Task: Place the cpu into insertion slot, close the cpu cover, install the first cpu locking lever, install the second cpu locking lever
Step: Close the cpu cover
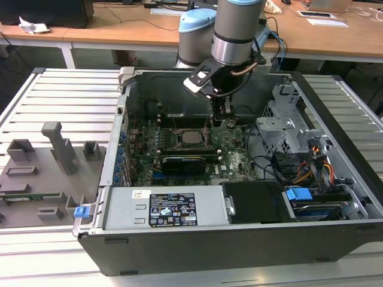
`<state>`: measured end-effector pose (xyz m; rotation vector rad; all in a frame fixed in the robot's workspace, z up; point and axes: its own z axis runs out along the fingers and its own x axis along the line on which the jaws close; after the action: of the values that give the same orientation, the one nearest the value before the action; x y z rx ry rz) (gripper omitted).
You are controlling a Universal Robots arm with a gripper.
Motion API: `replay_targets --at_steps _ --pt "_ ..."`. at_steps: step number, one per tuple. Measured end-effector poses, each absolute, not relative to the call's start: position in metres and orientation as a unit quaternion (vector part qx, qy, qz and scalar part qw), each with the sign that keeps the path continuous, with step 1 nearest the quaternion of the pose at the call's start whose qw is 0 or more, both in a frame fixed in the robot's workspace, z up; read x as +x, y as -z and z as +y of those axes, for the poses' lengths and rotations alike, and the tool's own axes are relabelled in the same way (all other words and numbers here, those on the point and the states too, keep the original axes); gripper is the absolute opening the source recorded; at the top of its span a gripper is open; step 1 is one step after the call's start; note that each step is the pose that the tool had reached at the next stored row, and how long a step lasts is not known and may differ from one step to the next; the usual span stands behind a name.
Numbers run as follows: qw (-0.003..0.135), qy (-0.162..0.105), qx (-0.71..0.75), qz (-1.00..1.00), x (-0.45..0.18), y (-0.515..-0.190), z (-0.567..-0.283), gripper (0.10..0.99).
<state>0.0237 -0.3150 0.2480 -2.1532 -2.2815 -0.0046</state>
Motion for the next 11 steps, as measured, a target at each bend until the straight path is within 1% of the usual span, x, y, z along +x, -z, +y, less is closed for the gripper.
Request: replay_targets --at_steps 11 --pt "0.002 0.001 -0.686 -0.727 0.004 -0.245 -0.315 0.106"
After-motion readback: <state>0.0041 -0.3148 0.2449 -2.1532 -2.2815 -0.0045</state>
